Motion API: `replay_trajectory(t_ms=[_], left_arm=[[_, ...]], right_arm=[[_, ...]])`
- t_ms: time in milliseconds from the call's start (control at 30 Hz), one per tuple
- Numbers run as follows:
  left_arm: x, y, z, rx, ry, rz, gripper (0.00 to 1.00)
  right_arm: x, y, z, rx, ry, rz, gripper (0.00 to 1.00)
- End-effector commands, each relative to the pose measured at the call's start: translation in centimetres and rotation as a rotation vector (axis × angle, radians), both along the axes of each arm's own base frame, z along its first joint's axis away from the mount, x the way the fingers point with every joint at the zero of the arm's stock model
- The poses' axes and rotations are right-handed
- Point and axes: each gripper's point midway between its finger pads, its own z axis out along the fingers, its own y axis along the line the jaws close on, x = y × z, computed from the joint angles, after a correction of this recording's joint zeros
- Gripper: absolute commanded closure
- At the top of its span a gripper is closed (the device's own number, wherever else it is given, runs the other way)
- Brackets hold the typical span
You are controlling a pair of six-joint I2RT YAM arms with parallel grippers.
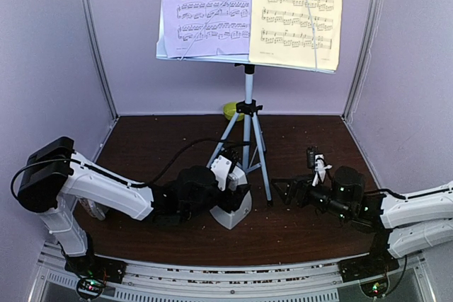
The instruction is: Set up the instrument practice props
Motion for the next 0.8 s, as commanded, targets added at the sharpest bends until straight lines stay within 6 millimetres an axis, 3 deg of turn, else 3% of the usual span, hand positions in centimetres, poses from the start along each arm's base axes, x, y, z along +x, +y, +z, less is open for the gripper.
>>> replay_trajectory(t_ms=[0,133,300,400,600,767], left_arm=[[-0.3,-1.0,-0.1,-0.042,0.029,-0.021,0.29],[0.0,-0.7,-1.2,-0.053,0.059,-0.016,0.29],[-0.3,-0.3,-0.4,-0.086,0.039,-0.03,0.44],[-0.3,0.1,1.5,-0.113,0.005,-0.028,0.54],[0.4,2.3,6.1,-0.14,-0.092,0.081,0.72],[0.6,3.8,8.8,-0.169,-0.158,0.176,0.78]], right_arm=[[-0.5,0.3,0.0,0.049,0.003,0.033,0.0],[-0.7,0.3,-0.6,0.045,0.016,0.044,0.0],[-1.0,0.4,-0.8,0.05,0.027,0.055,0.0],[-0.9,0.3,-1.0,0.048,0.031,0.049,0.0],[-0.4,0.8,-2.0,0.013,0.059,0.007,0.12],[-0.8,3.0,-2.3,0.019,0.072,0.034,0.22]])
